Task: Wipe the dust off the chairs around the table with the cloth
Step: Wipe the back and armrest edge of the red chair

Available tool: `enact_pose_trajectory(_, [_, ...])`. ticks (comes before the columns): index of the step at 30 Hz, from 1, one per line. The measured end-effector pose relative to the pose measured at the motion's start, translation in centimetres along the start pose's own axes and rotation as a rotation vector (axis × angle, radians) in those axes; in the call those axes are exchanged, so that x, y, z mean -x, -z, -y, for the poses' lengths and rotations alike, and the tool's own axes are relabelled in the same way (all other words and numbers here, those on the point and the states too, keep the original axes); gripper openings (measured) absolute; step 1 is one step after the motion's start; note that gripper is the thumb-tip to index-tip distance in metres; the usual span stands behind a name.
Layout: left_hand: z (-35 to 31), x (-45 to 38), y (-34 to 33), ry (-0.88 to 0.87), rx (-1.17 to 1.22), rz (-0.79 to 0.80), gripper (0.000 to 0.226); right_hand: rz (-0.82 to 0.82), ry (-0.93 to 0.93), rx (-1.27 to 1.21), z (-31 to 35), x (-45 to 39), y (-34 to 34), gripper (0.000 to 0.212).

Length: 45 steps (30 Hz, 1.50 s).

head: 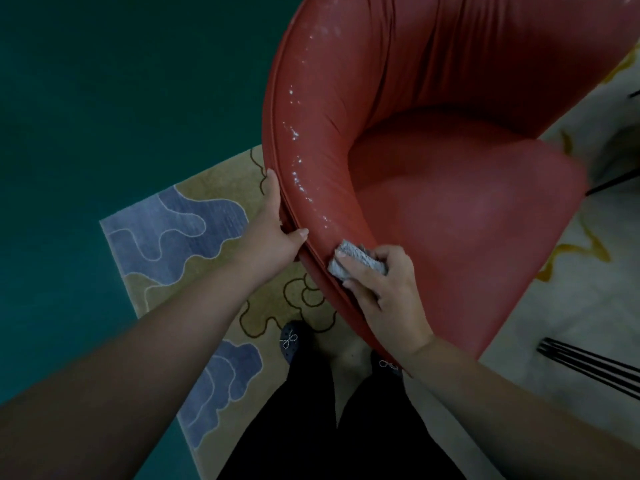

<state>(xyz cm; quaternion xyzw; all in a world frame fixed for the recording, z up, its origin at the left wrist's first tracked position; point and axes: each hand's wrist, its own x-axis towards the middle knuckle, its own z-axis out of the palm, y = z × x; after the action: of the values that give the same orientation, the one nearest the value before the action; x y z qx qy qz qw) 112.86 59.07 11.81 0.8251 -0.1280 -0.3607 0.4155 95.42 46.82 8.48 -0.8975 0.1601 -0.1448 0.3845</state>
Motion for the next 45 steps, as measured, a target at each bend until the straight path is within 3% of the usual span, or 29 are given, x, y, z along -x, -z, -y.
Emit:
enact_pose_trajectory(8, [0.6,-0.5,0.0,0.021,-0.016,0.029,0.101,-0.045,-0.065,0.021,1.2,-4.3,-1.7,0.037])
enact_pose_trajectory(13, [0.7,-0.5,0.0,0.038,-0.006,0.027,0.102,-0.025,-0.019,0.006,1.2,-1.8,-1.2,0.037])
enact_pose_trajectory(20, [1.1,-0.5,0.1,0.012,0.053,0.019,0.1,-0.031,0.017,0.022,1.5,-8.1,-3.0,0.038])
enact_pose_trajectory(26, [1.0,-0.4,0.2,0.016,0.143,0.051,0.101,-0.02,0.057,-0.015,1.3,-5.8,-2.1,0.042])
enact_pose_trajectory(32, [1.0,-0.3,0.2,0.01,0.177,0.048,0.105,-0.031,0.065,0.007,1.7,-12.4,-3.8,0.035])
enact_pose_trajectory(36, [0.9,-0.4,0.7,0.011,0.19,0.061,0.109,0.002,0.116,0.02,1.0,-9.8,-2.9,0.044])
enact_pose_trajectory(45, [0.5,-1.1,1.2,0.005,0.25,0.093,0.116,0.018,0.115,0.039,1.8,-14.7,-3.5,0.03])
